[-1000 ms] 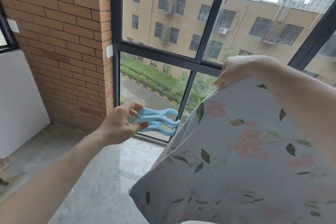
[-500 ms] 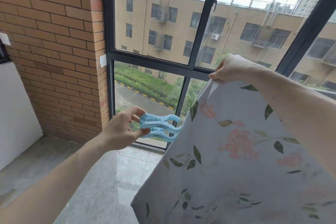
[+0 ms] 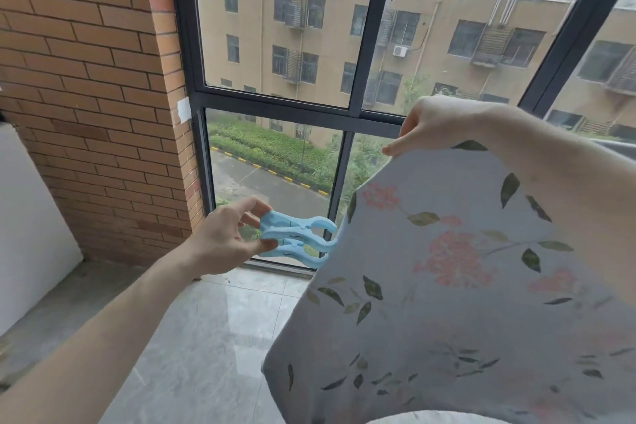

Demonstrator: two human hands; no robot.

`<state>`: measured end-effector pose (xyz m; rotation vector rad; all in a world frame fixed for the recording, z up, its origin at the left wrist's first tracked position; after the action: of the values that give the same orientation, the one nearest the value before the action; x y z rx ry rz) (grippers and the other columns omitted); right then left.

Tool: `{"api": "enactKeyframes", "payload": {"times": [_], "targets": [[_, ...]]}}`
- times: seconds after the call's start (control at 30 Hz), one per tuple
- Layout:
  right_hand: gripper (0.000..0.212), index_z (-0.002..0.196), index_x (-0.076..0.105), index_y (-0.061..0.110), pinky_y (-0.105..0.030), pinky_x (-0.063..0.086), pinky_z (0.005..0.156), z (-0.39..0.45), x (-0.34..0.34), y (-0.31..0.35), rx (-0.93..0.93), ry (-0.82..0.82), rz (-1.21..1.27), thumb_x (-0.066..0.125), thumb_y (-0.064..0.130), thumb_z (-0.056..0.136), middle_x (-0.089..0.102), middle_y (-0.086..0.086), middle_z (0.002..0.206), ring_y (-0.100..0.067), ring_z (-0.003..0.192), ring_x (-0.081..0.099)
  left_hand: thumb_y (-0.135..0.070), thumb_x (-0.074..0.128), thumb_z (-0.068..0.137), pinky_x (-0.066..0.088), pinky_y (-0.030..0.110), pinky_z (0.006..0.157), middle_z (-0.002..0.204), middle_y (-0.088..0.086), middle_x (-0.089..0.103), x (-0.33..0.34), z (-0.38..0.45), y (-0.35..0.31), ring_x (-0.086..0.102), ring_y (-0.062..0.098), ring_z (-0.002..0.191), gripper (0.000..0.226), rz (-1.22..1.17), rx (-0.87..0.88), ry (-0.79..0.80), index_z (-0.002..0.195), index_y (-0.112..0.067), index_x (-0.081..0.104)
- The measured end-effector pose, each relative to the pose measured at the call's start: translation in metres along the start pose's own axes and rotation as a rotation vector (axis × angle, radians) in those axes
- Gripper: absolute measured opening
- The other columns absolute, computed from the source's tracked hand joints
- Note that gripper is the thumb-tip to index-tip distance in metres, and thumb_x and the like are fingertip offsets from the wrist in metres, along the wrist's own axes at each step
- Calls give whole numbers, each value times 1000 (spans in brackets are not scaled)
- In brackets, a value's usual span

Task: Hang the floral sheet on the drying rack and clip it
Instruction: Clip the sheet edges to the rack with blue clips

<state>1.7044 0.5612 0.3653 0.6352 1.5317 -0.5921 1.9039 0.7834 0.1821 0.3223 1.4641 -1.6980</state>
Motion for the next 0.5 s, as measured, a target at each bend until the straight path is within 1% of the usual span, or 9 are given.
{"api": "enactKeyframes", "payload": {"times": [0.07,0.1,0.13,0.2,0.27,0.4,0.5], "targets": [[39,85,80,33,-26,50,61,0,0,0,1,-29,5,74,70,77,74,7,87,-13,82,69,-31,89,78,52,19,57,100,-17,70,3,-3,5,64,-12,75,37,10,-9,4,107,-26,66],[37,83,80,33,-27,51,61,-1,0,0,2,-39,-1,74,69,77,74,7,86,-13,81,69,-31,90,78,48,17,53,95,-17,71,7,-4,9,63,-10,69,34,11,-19,3,103,-25,67],[35,81,79,34,-27,52,61,-2,0,1,4,-46,-3,75,68,77,74,7,85,-13,81,69,-32,90,77,47,16,51,89,-18,71,11,-6,13,64,-7,69,32,2,-29,4,99,-26,68],[32,76,77,34,-27,53,62,-5,0,1,9,-56,2,75,65,77,74,6,84,-15,80,69,-35,90,76,48,17,53,89,-20,72,21,-5,20,68,2,80,29,-11,-43,17,93,-28,67],[30,73,75,32,-29,55,63,-6,1,3,6,-61,-1,75,62,77,73,3,84,-18,79,69,-36,90,76,47,19,57,89,-17,73,28,0,25,69,5,84,28,-11,-61,11,90,-30,66],[29,76,76,30,-37,61,71,-7,1,11,-3,-73,-11,75,60,77,73,2,86,-22,81,71,-36,89,77,51,24,64,90,-12,73,49,13,16,68,8,81,27,-30,-75,33,90,-27,68],[29,74,75,29,-35,59,68,-8,1,12,-8,-73,-16,75,58,78,73,1,84,-23,79,71,-35,89,78,56,26,67,89,-10,74,68,19,7,68,9,77,26,-41,-70,80,90,-24,69]]}}
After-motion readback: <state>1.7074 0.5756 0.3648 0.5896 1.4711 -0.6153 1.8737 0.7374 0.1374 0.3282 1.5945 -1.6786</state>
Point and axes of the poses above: each hand's wrist, its own z-axis towards the middle knuckle, its own x-axis out of the palm, y = z × x, the point moved 9 cm from there along z, towards the middle knuckle
